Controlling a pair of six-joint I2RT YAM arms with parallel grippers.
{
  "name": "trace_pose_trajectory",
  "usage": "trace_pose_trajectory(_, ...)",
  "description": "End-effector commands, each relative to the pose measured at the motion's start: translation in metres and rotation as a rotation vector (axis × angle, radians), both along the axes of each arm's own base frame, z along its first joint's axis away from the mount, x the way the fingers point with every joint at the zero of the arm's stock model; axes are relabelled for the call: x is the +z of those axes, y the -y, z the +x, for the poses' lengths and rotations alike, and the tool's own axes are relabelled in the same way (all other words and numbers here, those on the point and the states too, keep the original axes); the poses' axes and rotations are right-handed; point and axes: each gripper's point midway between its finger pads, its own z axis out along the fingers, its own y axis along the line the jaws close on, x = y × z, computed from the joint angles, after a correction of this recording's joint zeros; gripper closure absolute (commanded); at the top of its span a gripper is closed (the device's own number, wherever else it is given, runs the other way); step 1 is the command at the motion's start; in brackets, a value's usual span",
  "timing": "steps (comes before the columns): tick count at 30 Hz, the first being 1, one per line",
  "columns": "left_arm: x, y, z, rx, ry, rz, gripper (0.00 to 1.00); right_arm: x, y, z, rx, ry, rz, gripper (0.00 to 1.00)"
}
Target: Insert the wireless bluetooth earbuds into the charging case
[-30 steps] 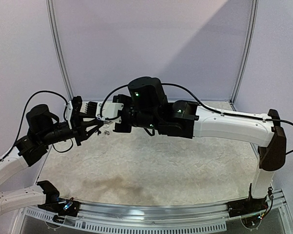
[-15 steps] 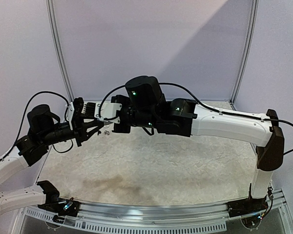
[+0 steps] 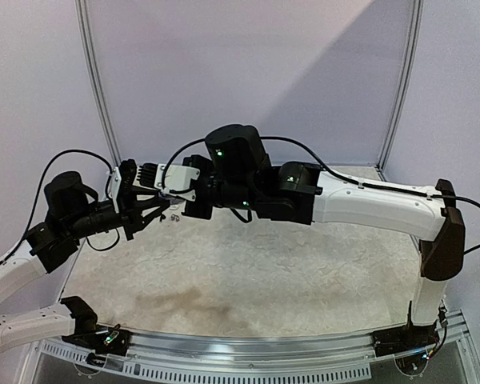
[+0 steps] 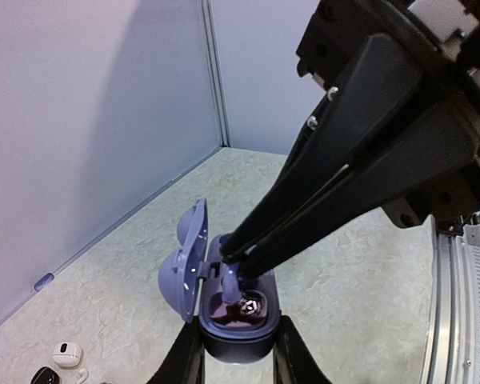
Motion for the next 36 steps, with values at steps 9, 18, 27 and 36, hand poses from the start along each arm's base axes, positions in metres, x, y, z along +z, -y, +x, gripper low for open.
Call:
trace_pose_trajectory(9,0.029,0.004,-0.017,-0.073,0.074,-0.090,1.00,-0.052,-0.002,-0.001,0.019,-0.049,-0.096,1.00)
trace_pose_trajectory(18,0.029,0.005,-0.011,-0.056,0.066,-0.101,1.00,-0.045,0.004,0.001,-0.008,-0.054,-0.065,1.00)
trace_pose_trajectory(27,0.032,0.002,-0.002,-0.003,-0.012,-0.148,1.00,-0.035,0.001,0.015,-0.087,-0.020,0.015,1.00)
trace_pose_trajectory(36,0.038,0.003,-0.002,-0.008,-0.048,-0.193,1.00,-0.035,0.000,0.026,-0.143,0.015,0.032,1.00)
